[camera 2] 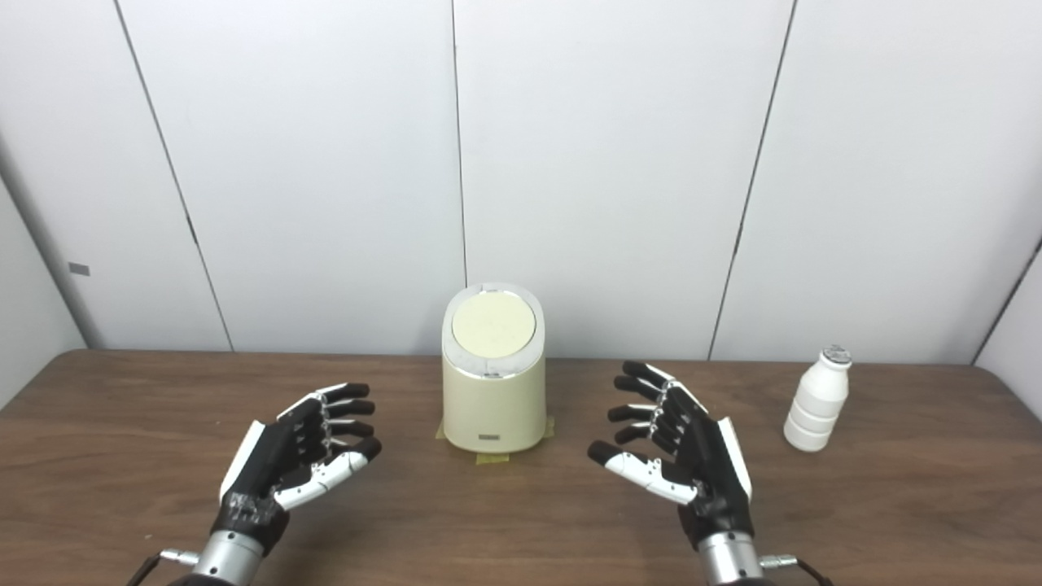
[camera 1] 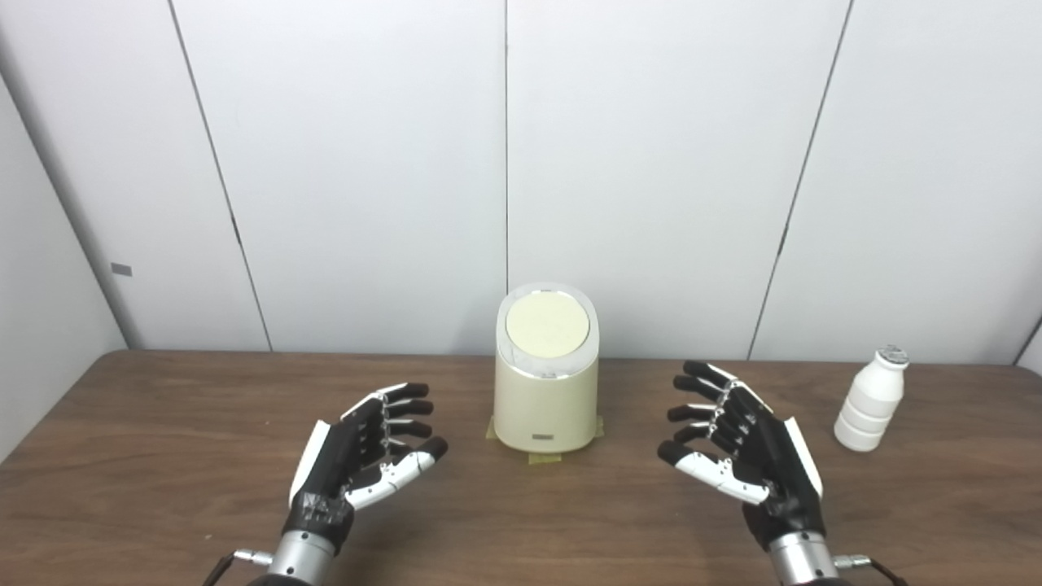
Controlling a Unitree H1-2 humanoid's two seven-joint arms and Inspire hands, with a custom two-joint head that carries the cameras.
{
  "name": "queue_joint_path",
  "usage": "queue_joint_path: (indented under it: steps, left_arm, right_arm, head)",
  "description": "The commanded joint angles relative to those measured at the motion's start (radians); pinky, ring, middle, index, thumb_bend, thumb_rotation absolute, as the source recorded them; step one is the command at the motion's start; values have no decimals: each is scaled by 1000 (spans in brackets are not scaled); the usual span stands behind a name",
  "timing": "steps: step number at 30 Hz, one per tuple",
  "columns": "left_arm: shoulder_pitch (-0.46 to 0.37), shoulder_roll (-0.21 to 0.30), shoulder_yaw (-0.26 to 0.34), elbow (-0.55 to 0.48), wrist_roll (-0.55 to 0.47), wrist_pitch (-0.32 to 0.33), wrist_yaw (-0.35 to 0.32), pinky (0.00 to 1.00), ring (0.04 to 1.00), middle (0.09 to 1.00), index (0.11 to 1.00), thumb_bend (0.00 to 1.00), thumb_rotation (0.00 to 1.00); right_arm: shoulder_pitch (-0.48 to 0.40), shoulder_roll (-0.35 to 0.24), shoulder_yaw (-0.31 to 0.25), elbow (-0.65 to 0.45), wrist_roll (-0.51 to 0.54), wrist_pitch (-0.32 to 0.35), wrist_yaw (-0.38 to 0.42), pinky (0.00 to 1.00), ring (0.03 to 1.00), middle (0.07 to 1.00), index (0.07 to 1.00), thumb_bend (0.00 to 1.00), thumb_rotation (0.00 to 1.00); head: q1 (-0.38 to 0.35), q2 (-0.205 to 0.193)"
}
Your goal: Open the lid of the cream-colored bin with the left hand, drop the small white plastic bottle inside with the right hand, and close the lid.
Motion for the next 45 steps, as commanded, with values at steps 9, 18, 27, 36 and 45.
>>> queue_joint_path:
  steps: [9,18,27,36,45]
  left_arm:
    - [-45,3,-1,-23,-4,-33,12,505,651,720,770,686,212]
    - [-46,-15,4,-30,5,-38,37,529,683,753,780,732,247]
    - [-76,-58,-9,-82,57,1,100,780,893,916,920,823,366]
    - [-258,-59,-31,-45,147,82,138,932,946,932,933,859,395]
    - [-430,-35,-73,65,173,156,108,966,1000,1000,999,867,309]
  right_arm:
    - [-33,-4,0,-30,2,-11,3,476,610,737,756,807,258]
    - [-37,-1,3,-28,0,-12,2,474,603,740,750,808,249]
    - [-43,-7,1,-15,8,-23,7,466,597,732,759,810,256]
    - [-39,-9,-1,-15,9,-20,6,472,600,738,752,813,247]
    - [-41,-9,-2,-18,5,-16,2,468,607,736,727,799,240]
  head:
    - [2,0]
    - [3,-1]
    - [1,-5]
    - [-1,-2]
    - [-5,-3]
